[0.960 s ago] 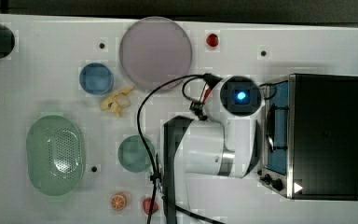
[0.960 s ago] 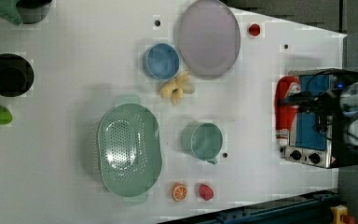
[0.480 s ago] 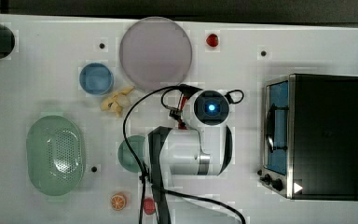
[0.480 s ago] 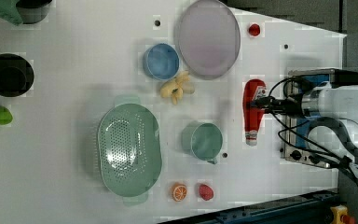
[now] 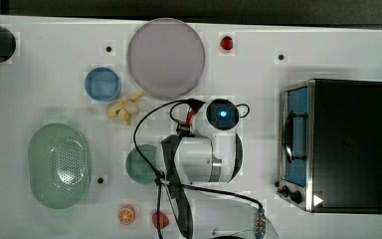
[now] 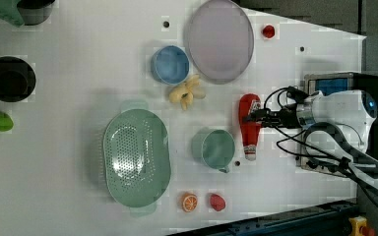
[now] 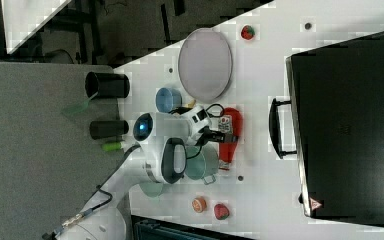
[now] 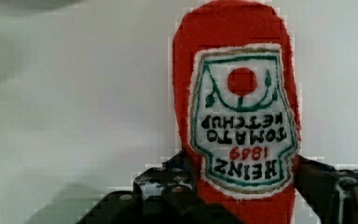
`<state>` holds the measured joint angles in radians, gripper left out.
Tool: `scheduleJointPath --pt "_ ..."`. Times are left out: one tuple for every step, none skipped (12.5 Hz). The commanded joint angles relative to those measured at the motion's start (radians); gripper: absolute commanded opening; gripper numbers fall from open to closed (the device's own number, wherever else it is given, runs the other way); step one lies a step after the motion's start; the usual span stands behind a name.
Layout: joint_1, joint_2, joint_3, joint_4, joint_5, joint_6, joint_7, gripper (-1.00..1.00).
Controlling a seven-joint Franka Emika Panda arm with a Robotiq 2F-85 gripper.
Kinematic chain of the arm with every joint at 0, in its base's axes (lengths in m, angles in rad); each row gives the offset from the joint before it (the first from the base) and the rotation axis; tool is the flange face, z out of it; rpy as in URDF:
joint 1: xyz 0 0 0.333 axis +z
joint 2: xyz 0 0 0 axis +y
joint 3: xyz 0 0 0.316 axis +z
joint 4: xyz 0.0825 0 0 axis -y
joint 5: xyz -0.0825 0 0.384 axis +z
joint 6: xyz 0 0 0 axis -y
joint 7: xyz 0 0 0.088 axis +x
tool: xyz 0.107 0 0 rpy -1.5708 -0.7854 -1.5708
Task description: Pick ketchup from strainer and place it on the table
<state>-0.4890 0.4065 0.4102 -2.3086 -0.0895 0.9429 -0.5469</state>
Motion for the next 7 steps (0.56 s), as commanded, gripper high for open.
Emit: scheduleJointPath --pt "-0.021 -0.042 -0.005 0.012 0.004 0.010 -0.016 0.99" --pt "-0.021 -0.064 -0.003 0.022 0.004 0.003 -0.016 1.00" --pt "-0.020 -0.093 0.003 0.040 0.005 -0.003 -0.016 1.00" --pt "-0.020 -0.128 0.010 0.065 0.005 -0.011 -0.016 1.00" --pt "-0.020 -0.166 0.015 0.095 0.005 -0.039 -0.016 1.00" --pt "-0.019 -0.205 0.020 0.132 0.006 -0.080 -0.011 1.00" --pt "-0.020 -0.243 0.024 0.174 0.006 -0.135 0.012 1.00"
